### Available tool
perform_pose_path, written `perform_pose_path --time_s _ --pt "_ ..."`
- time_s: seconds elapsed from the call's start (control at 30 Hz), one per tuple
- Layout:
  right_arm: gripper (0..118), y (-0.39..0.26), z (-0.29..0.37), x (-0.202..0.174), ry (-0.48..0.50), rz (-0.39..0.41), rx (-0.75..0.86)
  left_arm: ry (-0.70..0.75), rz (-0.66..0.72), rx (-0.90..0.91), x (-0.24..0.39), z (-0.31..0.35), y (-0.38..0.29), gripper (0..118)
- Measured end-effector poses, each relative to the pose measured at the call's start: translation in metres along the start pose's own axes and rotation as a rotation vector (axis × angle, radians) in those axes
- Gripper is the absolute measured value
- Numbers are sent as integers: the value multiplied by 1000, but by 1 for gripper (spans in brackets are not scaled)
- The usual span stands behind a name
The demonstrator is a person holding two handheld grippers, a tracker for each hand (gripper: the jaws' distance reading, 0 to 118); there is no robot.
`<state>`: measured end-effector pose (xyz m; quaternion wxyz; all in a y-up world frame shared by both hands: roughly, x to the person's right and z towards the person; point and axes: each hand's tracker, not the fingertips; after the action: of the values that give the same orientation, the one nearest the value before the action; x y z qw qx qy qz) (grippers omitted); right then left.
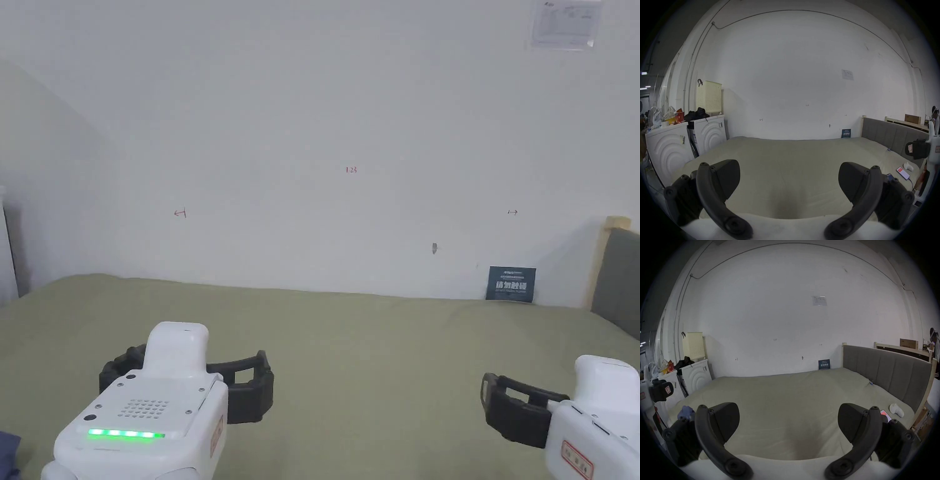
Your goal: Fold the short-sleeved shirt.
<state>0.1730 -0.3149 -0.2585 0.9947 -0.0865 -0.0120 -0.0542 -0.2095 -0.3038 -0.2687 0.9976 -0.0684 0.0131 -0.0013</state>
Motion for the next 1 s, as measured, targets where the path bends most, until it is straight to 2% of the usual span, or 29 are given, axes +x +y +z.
perform_pose_path --time_s 0.17,0.3,0.47,0.63,0.7,0.8,1.0 --pt "118 9 -1 -8 -35 25 -10 1 4 -11 1 -1 -1 118" --pt "118 9 -3 -9 -23 35 -25 -2 14 -21 -1 -1 -1 118" --pt "118 8 -7 -13 -13 91 -72 -1 22 -29 -6 -1 -1 118" --pt "118 11 -8 -13 12 31 -85 -11 44 -43 -8 0 -2 118" --pt "118 14 -9 -14 -23 37 -96 -6 39 -47 -8 0 -3 118" --pt "118 16 -7 -15 -10 53 -80 0 31 -51 -8 -1 -3 118" --pt "118 20 -6 -15 -23 36 -64 -12 55 -54 -5 -2 -1 118"
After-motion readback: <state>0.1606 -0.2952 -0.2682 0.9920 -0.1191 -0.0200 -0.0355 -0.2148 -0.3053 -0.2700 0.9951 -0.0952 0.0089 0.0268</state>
